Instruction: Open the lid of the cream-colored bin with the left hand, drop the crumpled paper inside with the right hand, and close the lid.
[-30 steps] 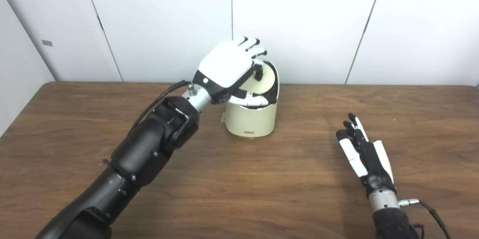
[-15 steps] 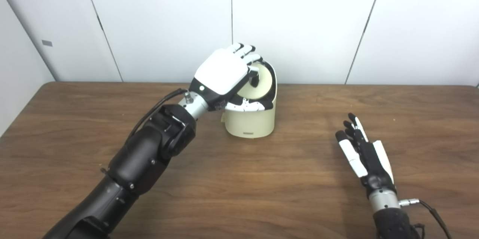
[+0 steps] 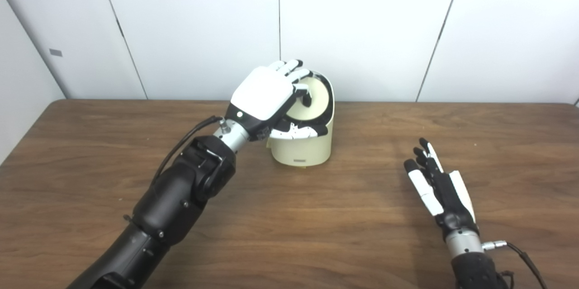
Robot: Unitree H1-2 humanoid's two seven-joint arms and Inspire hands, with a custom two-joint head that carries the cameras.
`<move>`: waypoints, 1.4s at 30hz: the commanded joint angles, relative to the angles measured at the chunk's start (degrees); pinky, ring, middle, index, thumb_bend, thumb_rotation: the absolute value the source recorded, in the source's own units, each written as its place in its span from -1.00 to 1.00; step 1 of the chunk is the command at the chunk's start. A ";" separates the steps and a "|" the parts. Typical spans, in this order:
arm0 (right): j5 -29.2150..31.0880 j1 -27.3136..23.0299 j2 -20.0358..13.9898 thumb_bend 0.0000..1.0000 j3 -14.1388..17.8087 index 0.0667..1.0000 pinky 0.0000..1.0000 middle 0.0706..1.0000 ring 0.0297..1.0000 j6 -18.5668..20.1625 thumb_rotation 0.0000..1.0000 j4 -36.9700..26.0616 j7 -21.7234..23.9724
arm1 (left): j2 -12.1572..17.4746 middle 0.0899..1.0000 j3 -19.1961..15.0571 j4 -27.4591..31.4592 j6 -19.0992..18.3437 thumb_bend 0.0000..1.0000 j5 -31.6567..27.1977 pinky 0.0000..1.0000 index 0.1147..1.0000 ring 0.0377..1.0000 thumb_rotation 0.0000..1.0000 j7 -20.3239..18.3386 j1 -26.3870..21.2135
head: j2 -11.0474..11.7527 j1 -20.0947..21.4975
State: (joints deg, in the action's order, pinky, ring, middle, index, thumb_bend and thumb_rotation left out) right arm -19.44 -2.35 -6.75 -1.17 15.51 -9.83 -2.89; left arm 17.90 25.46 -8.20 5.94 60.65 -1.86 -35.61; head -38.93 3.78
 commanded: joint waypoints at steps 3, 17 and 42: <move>-0.12 -0.15 -0.70 0.25 1.00 0.98 0.89 0.87 0.87 0.66 1.00 -1.28 -0.27 | 0.90 0.78 1.37 -3.93 -1.30 0.25 1.64 0.82 0.19 0.89 0.96 -0.79 0.49 | 0.06 0.28; -0.11 -0.73 -0.68 0.32 1.41 0.97 0.81 0.86 0.83 -0.13 1.00 -0.53 -0.59 | 1.74 0.73 0.66 -2.31 -0.20 0.20 -0.24 0.80 0.18 0.86 0.93 3.23 2.27 | 0.71 -0.52; 0.29 -1.06 -1.16 0.30 0.59 0.88 0.80 0.80 0.81 -2.86 1.00 2.43 -0.37 | -9.19 0.87 -29.84 15.57 -9.65 -0.01 -55.14 0.84 1.00 0.85 0.73 -1.31 17.68 | 1.87 -2.72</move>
State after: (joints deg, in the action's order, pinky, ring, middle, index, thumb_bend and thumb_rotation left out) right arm -19.23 -2.96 -6.81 -0.92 12.78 -7.36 -3.33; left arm 8.03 -3.04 4.56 -3.95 7.98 -3.79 -16.64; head -37.00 1.05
